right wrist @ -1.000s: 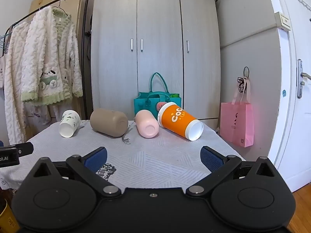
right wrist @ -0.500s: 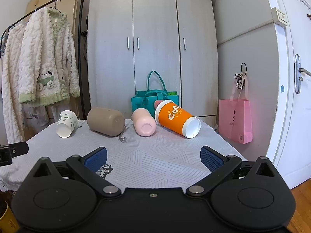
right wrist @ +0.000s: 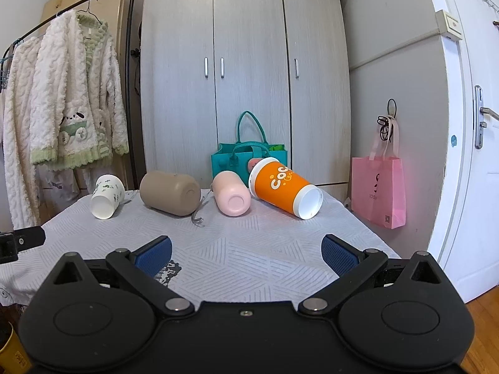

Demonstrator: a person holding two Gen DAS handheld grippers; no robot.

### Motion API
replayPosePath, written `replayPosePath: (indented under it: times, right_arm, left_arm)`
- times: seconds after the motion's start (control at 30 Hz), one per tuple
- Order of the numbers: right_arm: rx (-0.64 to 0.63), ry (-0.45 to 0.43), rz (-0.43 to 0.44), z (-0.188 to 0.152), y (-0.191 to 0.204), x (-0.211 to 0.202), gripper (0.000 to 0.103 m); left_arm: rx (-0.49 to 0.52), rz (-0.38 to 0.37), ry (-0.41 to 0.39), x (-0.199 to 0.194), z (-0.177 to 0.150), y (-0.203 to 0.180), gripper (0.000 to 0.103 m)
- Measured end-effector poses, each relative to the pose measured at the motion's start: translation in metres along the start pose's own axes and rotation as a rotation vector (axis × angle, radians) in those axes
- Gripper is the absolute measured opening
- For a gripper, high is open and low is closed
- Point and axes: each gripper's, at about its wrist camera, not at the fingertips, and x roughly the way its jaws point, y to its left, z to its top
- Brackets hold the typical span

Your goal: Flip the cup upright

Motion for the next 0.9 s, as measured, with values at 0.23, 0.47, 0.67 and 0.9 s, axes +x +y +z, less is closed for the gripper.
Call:
replayPosePath:
  times: [0.23, 0.47, 0.67, 0.9]
  right_arm:
    - [0.000, 0.003, 0.002, -0.0006, 0.0000, 0.0012, 0.103]
    - [0.000, 0.005, 0.002, -0.0017, 0.0001, 0.0020, 0.103]
    - [-0.001, 0.007, 0.003, -0.0018, 0.0007, 0.0025, 0.103]
    - [0.000, 0.007, 0.003, -0.0021, 0.0008, 0.0031, 0.103]
  left_arm:
    - [-0.005, 0.002, 0.004, 0.0013, -0.0006, 0.0029, 0.103]
    - [-0.007, 0.001, 0.006, 0.0011, -0.0012, 0.0042, 0.103]
    - [-0.008, -0.001, 0.007, 0.0016, -0.0012, 0.0045, 0.103]
    - [-0.008, 0.000, 0.011, 0.0021, -0.0014, 0.0041, 0.103]
